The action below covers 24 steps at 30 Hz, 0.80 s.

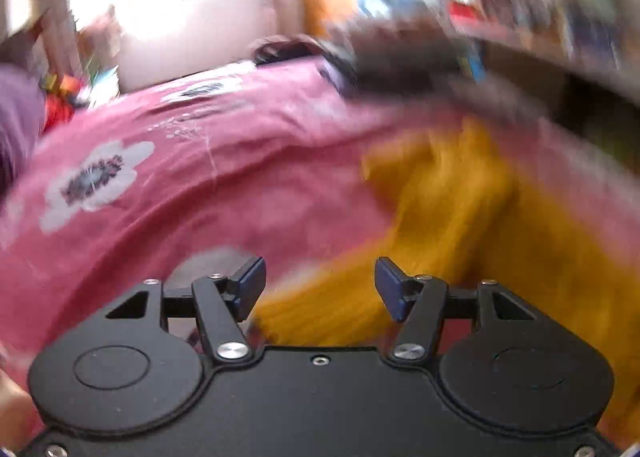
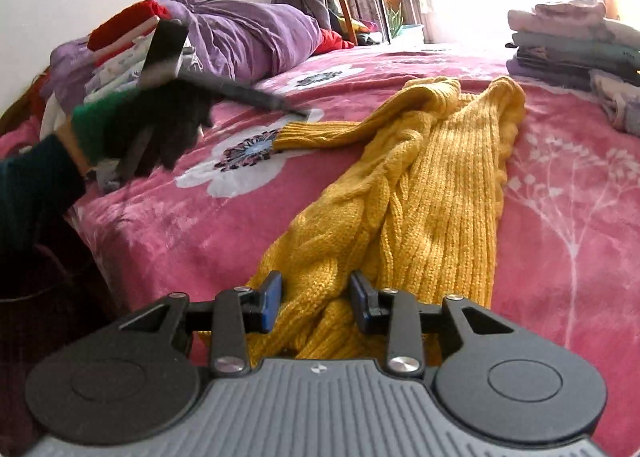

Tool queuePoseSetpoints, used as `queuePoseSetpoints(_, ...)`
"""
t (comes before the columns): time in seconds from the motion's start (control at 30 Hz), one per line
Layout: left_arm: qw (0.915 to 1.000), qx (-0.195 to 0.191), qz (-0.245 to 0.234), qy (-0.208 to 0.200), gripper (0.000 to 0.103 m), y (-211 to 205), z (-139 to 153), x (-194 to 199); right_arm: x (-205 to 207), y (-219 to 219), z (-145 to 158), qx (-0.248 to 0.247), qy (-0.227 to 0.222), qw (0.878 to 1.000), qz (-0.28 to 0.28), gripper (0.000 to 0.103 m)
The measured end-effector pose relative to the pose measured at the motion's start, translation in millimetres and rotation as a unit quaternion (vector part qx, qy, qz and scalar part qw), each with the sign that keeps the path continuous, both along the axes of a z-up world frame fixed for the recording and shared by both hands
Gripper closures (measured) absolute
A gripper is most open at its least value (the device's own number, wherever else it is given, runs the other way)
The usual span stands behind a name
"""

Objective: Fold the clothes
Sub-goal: 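Fold the sleeve over the body with the left tool while the right tool holds the hem, then lay the sleeve along the folded body with the left tool and open the right tool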

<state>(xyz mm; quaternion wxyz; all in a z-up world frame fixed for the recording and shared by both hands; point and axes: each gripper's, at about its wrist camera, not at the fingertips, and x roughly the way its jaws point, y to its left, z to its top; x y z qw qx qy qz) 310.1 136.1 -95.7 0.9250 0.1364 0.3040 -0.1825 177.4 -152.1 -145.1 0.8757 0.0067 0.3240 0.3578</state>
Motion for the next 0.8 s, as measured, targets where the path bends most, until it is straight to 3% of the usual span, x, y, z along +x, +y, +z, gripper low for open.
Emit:
queuePoseSetpoints(0.07, 0.9942, 0.101, -0.035, -0.012, 0.045, -16, -23, -14, 0, 0, 0, 0.002, 0.001, 1.0, -0.002, 0.067)
queuePoseSetpoints(0.13, 0.9793, 0.186, -0.054, -0.06, 0.045, -28, -46, -25, 0, 1, -1, 0.003, 0.001, 1.0, -0.006, 0.067)
queuePoseSetpoints(0.23, 0.965, 0.236, -0.072, -0.089, 0.094, -44, -57, -28, -1, 4, 0, 0.002, -0.001, 1.0, -0.013, 0.066)
queuePoseSetpoints(0.27, 0.9582, 0.261, -0.074, -0.091, 0.096, -52, -55, -29, -2, 5, 0, 0.003, -0.001, 1.0, -0.016, 0.065)
queuePoseSetpoints(0.3, 0.9571, 0.265, -0.078, -0.087, 0.096, -57, -48, -31, -2, 6, 0, 0.005, 0.0, 1.0, -0.019, 0.065)
queuePoseSetpoints(0.43, 0.9683, 0.224, -0.073, -0.084, 0.097, -72, -1, -55, 2, 2, 0, 0.031, 0.014, 0.999, -0.031, 0.064)
queuePoseSetpoints(0.5, 0.9699, 0.217, -0.068, -0.088, 0.097, -80, 18, -75, 5, -3, -1, 0.05, 0.025, 0.998, -0.036, 0.064)
queuePoseSetpoints(0.63, 0.9847, 0.158, -0.033, -0.064, 0.097, -95, 53, -103, 11, -17, -4, 0.107, 0.056, 0.991, -0.051, 0.064)
queuePoseSetpoints(0.7, 0.9854, 0.162, -0.024, -0.048, 0.097, -109, 62, -116, 16, -31, -7, 0.162, 0.087, 0.981, -0.068, 0.064)
queuePoseSetpoints(0.8, 0.9918, 0.125, -0.023, -0.011, 0.097, -127, 64, -126, 23, -55, -14, 0.256, 0.133, 0.953, -0.092, 0.063)
